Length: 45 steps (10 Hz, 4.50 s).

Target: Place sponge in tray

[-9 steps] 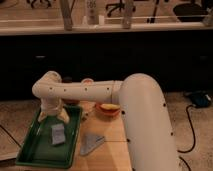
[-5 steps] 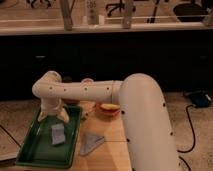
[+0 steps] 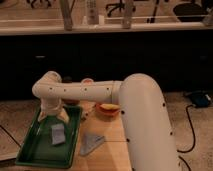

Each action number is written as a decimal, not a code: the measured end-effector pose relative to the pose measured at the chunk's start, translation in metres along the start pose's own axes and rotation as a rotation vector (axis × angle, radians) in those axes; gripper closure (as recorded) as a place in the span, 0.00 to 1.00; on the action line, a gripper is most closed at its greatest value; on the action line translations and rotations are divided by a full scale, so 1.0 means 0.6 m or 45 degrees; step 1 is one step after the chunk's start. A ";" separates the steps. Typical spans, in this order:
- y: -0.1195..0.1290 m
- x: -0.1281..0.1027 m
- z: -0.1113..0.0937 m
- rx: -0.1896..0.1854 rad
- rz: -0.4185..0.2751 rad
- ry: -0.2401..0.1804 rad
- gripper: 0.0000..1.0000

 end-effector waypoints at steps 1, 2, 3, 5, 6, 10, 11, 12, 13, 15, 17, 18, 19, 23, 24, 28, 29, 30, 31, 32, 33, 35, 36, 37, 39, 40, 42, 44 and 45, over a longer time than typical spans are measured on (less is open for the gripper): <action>0.000 0.000 0.000 0.001 -0.001 0.000 0.20; 0.000 0.001 0.000 0.004 -0.003 0.000 0.20; 0.000 0.002 0.000 0.008 -0.007 0.000 0.20; 0.001 0.003 -0.001 0.014 -0.013 0.003 0.20; 0.000 0.003 -0.001 0.016 -0.018 0.002 0.20; -0.001 0.004 -0.005 0.013 -0.027 -0.004 0.20; -0.001 0.004 -0.005 0.014 -0.028 -0.006 0.20; -0.001 0.004 -0.006 0.014 -0.029 -0.006 0.20; -0.002 0.004 -0.006 0.014 -0.031 -0.007 0.20; -0.003 0.004 -0.006 0.016 -0.035 -0.008 0.20; -0.003 0.003 -0.005 0.014 -0.039 -0.012 0.20; -0.004 0.003 -0.005 0.016 -0.040 -0.012 0.20; -0.004 0.004 -0.005 0.016 -0.042 -0.013 0.20; -0.005 0.006 -0.001 0.025 -0.049 -0.017 0.20; -0.006 0.006 0.000 0.026 -0.051 -0.018 0.20; -0.006 0.008 0.003 0.028 -0.054 -0.023 0.20; -0.006 0.009 0.003 0.029 -0.054 -0.023 0.20; -0.007 0.009 0.004 0.030 -0.055 -0.024 0.20; -0.007 0.008 0.004 0.030 -0.056 -0.024 0.20; -0.007 0.008 0.004 0.030 -0.056 -0.024 0.20; -0.007 0.008 0.004 0.030 -0.056 -0.024 0.20; -0.007 0.009 0.004 0.029 -0.056 -0.024 0.20; -0.007 0.009 0.005 0.029 -0.055 -0.024 0.20; -0.007 0.009 0.005 0.029 -0.056 -0.024 0.20; -0.007 0.009 0.005 0.029 -0.056 -0.024 0.20; -0.007 0.009 0.005 0.029 -0.056 -0.024 0.20; -0.007 0.009 0.005 0.029 -0.056 -0.024 0.20; -0.007 0.009 0.005 0.029 -0.055 -0.024 0.20; -0.007 0.009 0.005 0.029 -0.056 -0.024 0.20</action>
